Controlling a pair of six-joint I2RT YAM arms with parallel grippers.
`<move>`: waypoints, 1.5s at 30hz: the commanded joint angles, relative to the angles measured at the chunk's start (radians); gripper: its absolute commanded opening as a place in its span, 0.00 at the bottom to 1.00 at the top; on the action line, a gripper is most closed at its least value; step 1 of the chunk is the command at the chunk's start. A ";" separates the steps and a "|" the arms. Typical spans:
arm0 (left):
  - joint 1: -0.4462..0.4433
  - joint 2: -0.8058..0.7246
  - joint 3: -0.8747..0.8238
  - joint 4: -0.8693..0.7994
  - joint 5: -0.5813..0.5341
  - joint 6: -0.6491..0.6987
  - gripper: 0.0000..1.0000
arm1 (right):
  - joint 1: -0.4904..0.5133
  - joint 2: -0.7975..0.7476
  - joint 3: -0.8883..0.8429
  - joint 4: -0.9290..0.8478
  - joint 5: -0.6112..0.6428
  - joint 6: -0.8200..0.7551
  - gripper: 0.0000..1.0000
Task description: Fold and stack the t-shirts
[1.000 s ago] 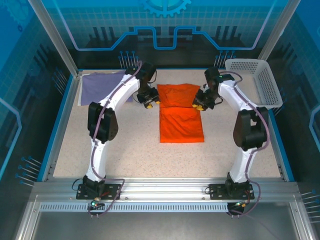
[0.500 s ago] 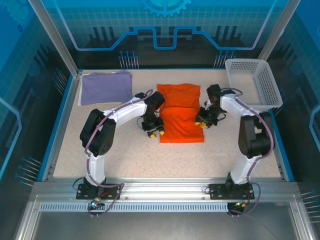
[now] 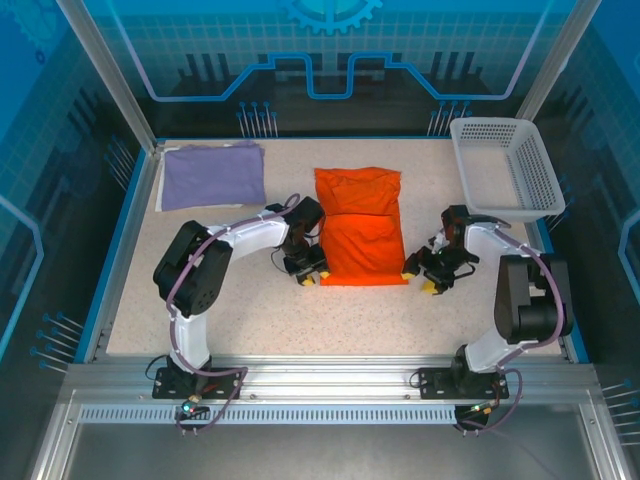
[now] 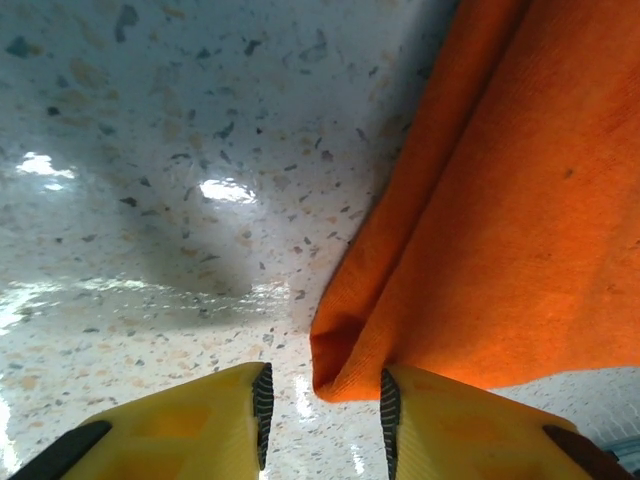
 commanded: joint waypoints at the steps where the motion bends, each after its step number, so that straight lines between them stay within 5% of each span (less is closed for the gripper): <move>1: -0.003 -0.013 -0.018 0.034 0.037 -0.014 0.36 | -0.016 0.046 -0.042 0.109 -0.079 0.017 0.56; 11: -0.003 -0.006 -0.012 0.021 0.044 0.000 0.37 | -0.010 0.182 0.051 0.150 -0.076 0.052 0.38; 25: -0.003 0.046 0.025 0.014 0.053 0.013 0.37 | 0.085 0.204 0.088 0.148 -0.064 0.084 0.36; 45: -0.022 0.133 0.031 0.031 0.051 0.026 0.23 | 0.105 0.204 0.131 0.106 -0.031 0.082 0.01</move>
